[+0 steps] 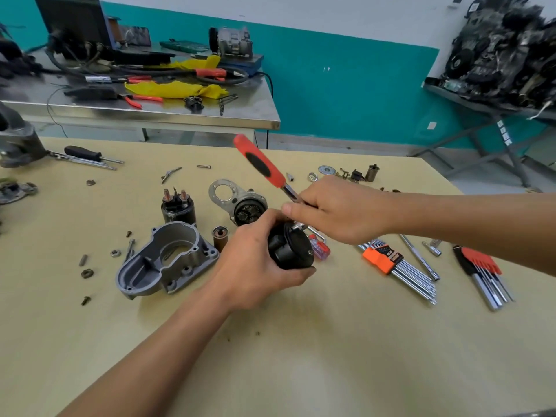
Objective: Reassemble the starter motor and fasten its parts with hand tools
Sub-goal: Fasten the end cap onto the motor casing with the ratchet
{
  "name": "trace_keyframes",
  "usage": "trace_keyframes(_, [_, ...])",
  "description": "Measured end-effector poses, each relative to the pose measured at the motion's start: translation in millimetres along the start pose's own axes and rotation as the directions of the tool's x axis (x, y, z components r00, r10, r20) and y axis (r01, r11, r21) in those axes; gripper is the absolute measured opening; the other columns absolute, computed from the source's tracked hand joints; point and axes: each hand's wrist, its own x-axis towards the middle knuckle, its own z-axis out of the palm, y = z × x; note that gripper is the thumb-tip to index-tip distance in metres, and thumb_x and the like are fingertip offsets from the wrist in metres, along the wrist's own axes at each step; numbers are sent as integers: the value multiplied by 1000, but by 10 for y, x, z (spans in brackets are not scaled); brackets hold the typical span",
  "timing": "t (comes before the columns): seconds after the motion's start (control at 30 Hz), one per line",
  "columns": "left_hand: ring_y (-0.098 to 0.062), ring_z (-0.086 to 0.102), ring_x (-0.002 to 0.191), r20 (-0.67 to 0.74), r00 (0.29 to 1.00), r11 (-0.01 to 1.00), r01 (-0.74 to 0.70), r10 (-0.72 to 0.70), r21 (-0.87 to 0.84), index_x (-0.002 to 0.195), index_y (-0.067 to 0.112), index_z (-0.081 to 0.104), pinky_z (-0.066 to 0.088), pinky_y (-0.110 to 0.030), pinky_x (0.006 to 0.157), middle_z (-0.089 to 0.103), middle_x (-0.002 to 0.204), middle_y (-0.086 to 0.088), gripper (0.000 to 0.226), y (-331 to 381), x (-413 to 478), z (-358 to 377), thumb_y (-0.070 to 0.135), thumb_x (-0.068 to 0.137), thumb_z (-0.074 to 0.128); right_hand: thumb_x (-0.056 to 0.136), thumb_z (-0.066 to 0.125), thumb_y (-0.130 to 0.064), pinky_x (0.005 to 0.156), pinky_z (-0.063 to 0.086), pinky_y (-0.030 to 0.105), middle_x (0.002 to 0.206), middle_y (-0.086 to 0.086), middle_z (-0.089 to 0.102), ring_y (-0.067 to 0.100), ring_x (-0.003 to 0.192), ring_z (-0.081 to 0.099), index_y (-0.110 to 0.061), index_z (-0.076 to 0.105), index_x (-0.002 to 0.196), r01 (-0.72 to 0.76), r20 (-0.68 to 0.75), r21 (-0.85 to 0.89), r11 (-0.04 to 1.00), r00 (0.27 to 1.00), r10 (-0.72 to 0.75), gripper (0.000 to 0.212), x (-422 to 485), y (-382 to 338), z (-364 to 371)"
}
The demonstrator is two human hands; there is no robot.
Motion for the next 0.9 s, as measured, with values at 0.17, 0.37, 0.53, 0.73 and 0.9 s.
trace_keyframes(0.17, [1,63,94,38,999,999,4,-5,39,114,38,50,56,-31,78,59,108,29,70,33,-15,1,55,55,84,103,41,-47,40,28,21,43,-3,49,12,35,34,-13,47,65,-422,115,324,847,906,407,51,53,-29,28])
trace_keyframes(0.37, [-4,66,85,52,999,1000,-16,15,4,104,41,49,55,-35,73,66,92,17,58,46,-10,-7,48,59,84,98,37,-43,46,34,30,65,1,53,22,52,47,-15,57,77,509,64,-541,669,819,-571,41,-68,132,-17])
trace_keyframes(0.53, [-6,67,89,53,998,999,30,-31,19,111,41,51,57,-38,75,67,96,18,63,69,2,32,58,57,78,95,44,-32,46,36,30,64,6,57,24,51,53,-5,64,79,535,4,-496,684,789,-614,37,-53,302,67])
trace_keyframes(0.73, [-2,63,83,24,1000,997,16,-18,71,109,40,49,55,-37,71,65,89,21,64,48,-19,29,57,56,80,101,38,-51,45,32,19,47,-13,45,9,44,42,-25,44,61,90,-272,142,986,961,-48,48,-88,194,341])
trace_keyframes(0.9, [-8,63,79,2,1000,990,2,-2,138,105,39,45,55,-37,67,65,87,17,59,95,-61,70,58,58,77,99,38,-54,42,32,22,45,-9,40,9,42,39,-19,44,56,17,-290,93,995,957,11,56,-105,112,354])
